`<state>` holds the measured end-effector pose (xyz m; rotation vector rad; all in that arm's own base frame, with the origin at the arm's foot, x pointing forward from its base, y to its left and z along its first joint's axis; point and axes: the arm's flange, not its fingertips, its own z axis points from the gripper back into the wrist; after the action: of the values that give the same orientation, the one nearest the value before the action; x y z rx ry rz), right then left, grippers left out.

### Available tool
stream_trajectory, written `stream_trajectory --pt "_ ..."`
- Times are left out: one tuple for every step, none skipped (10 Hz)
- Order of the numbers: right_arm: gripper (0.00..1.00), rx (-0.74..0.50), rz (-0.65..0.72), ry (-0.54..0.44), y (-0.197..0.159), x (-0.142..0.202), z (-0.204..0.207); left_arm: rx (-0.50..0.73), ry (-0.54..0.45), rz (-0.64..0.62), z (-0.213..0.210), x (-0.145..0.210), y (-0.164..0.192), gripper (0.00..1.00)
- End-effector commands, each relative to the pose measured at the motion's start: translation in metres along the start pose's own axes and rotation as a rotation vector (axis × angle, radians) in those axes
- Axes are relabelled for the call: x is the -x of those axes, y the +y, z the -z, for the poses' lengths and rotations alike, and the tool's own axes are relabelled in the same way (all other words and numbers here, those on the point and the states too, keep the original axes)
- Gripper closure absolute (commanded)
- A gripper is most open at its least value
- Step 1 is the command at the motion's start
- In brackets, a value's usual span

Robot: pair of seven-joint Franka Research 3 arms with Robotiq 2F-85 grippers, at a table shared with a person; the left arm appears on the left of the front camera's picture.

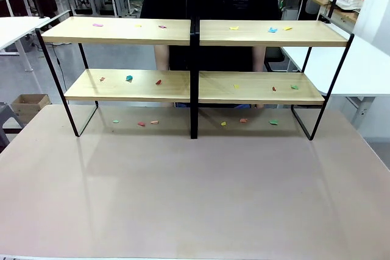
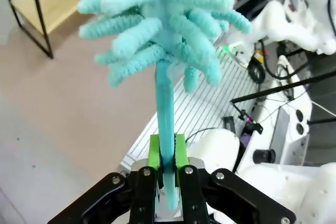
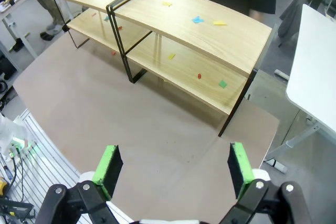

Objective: Clean the shelves.
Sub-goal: Pick up the Duster when the human hands it over.

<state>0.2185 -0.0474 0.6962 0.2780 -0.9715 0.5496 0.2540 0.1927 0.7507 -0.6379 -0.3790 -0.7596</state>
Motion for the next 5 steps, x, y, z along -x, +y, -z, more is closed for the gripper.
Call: stream_trajectory --pt "0.00 -0.004 -0.002 -0.003 0.000 -0.001 0.000 -0.033 -0.118 -0.020 0.006 0.019 0.014 1.00" --pt "0.00 -0.004 -0.002 -0.003 0.000 -0.001 0.000 0.000 0.000 0.000 0.000 0.000 0.000 1.00" --pt "0.00 -0.004 -0.002 -0.003 0.000 -0.001 0.000 0.000 0.000 0.000 0.000 0.000 0.000 1.00" --pt "0.00 -0.004 -0.002 -0.003 0.000 -0.001 0.000 0.000 0.000 0.000 0.000 0.000 0.000 1.00" --pt "0.00 -0.004 -0.002 -0.003 0.000 -0.001 0.000 0.000 0.000 0.000 0.000 0.000 0.000 1.00"
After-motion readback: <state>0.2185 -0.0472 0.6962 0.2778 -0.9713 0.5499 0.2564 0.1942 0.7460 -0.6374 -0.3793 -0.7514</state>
